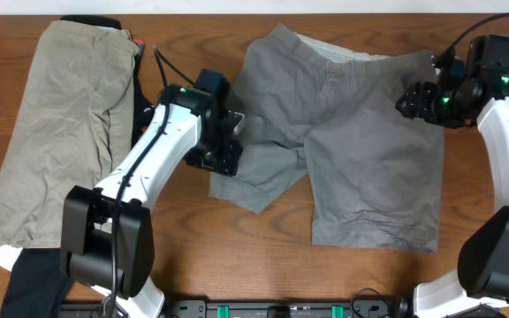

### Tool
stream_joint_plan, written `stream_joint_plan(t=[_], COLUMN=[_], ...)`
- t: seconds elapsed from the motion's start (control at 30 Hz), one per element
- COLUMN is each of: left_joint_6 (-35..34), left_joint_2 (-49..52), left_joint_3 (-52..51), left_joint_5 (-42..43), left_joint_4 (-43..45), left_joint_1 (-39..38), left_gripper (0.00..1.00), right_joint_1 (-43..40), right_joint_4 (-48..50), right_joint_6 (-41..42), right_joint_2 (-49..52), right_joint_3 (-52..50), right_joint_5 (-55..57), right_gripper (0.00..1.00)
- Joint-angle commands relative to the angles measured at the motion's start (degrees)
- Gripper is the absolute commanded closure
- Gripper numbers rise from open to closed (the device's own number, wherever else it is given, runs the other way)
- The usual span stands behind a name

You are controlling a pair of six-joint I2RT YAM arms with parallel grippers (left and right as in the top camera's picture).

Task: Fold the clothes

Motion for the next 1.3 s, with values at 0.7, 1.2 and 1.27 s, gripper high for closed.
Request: stream_joint_plan(t=[0.7,1.2,1.27], left_joint_6=[-6.6,-6.5,-6.5], left_joint_2=[-2.1,-2.1,-2.1], left_joint_3=[5.4,5.4,5.4], left_joint_5=[-3.2,-3.2,-3.2], left_joint_4=[5.7,12.6,12.9], left_joint_1=[8.1,8.6,8.6], left_gripper=[0.57,0.56,0.56], right_joint_1=[5.5,-5.6,-7.7], right_joint_4=[3.2,20.2,25.1], right_joint_6=[10.8,13.6,13.5], right_joint_2=[0.3,8.4,10.3], right_joint_3=[-21.2,-28.7,-28.7], right_joint_5=[6.1,12.7,12.7], right_gripper=[0.9,0.92,0.92])
